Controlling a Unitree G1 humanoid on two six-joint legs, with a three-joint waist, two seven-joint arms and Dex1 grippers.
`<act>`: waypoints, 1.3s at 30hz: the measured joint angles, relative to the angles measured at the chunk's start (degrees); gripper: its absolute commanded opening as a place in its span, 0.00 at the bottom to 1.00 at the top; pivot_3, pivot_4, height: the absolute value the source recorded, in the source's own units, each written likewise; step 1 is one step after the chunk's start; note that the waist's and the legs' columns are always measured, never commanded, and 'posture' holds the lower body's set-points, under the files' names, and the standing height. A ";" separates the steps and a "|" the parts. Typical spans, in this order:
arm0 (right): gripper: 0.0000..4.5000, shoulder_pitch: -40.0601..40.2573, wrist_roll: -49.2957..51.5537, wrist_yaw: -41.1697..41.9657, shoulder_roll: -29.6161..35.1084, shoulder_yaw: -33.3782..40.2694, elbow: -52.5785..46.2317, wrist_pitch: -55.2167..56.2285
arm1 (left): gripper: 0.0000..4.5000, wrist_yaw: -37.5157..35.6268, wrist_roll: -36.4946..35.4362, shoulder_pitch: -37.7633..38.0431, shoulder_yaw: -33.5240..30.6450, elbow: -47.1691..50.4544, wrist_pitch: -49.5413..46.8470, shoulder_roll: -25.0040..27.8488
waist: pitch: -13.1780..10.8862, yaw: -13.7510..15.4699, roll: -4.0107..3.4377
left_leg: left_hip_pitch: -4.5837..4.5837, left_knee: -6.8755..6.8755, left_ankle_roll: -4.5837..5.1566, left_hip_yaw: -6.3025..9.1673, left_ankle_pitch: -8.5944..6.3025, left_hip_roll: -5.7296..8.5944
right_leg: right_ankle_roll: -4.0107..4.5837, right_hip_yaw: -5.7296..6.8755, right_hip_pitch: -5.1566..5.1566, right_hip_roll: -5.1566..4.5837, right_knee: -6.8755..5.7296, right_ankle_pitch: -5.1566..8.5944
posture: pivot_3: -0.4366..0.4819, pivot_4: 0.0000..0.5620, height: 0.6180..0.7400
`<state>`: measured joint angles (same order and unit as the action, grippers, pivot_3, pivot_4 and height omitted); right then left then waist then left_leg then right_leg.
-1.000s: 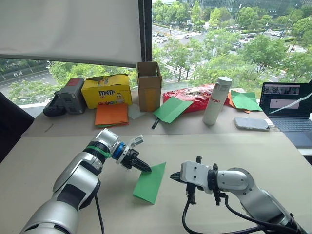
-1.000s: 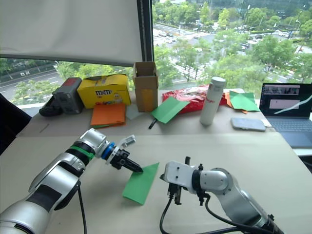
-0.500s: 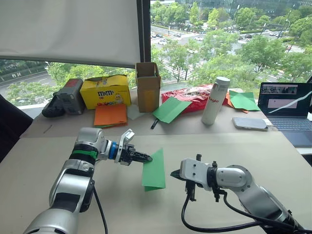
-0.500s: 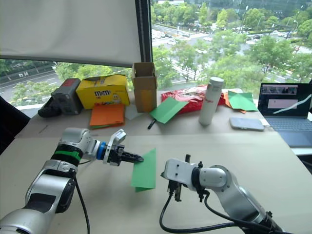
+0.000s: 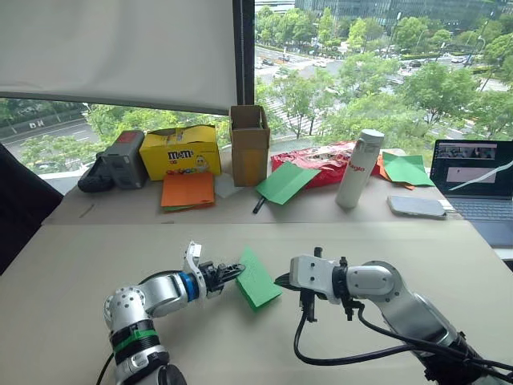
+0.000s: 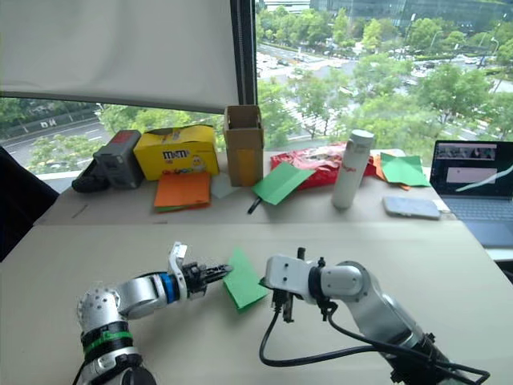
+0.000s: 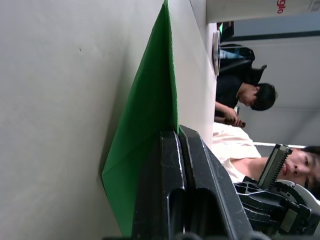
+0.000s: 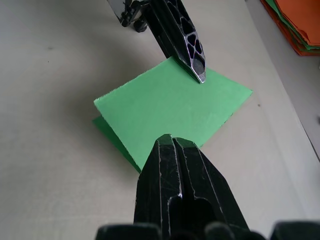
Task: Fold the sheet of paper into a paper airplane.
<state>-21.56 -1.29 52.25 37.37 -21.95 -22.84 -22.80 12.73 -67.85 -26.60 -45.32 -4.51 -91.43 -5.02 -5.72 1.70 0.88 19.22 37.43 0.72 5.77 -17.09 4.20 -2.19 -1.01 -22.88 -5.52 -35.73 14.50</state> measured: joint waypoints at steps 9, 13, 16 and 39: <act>0.00 -1.81 -0.89 -0.03 -0.74 0.01 2.79 2.33 | 0.18 35.01 -35.07 10.85 12.72 4.84 12.85 1.20 | 0.00 0.40 0.02 | -0.01 -0.08 -0.11 -0.01 0.05 -0.02 | 0.02 -0.39 -0.13 0.05 -0.11 -0.01 | 0.48 0.27 1.00; 0.00 -1.95 -0.89 -0.06 -0.85 0.05 3.22 2.32 | 0.47 36.92 -42.94 13.17 19.95 5.80 19.09 8.82 | 0.00 0.48 0.01 | -0.02 -0.08 -0.20 -0.02 0.11 0.01 | 0.04 -0.41 -0.15 0.22 -0.04 -0.01 | 0.48 0.27 1.00; 0.00 -1.98 -0.46 -0.31 -2.17 0.16 3.17 1.47 | 0.71 31.16 -43.77 12.47 20.09 4.18 19.41 14.94 | 0.01 0.31 -0.01 | -0.03 -0.14 -0.27 -0.02 0.15 0.02 | 0.07 -0.16 -0.21 0.34 -0.05 0.00 | 0.48 0.27 1.00; 0.79 3.57 4.25 -10.08 -5.73 -5.52 -15.01 -29.36 | 1.00 -66.63 22.99 17.60 54.09 23.44 46.60 68.94 | -0.05 -0.95 -0.56 | 0.10 -1.13 -0.09 0.29 0.05 -0.16 | 0.64 0.16 -0.32 0.24 0.65 0.07 | 0.48 0.27 1.00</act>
<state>-17.99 2.96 42.17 31.64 -27.46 -37.84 -52.15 -53.90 -44.87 -9.00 8.77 18.93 -44.82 63.92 -5.77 0.75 0.32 19.32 36.29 0.63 6.06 -17.04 4.04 -1.55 -0.86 -23.20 -5.28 -35.09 14.57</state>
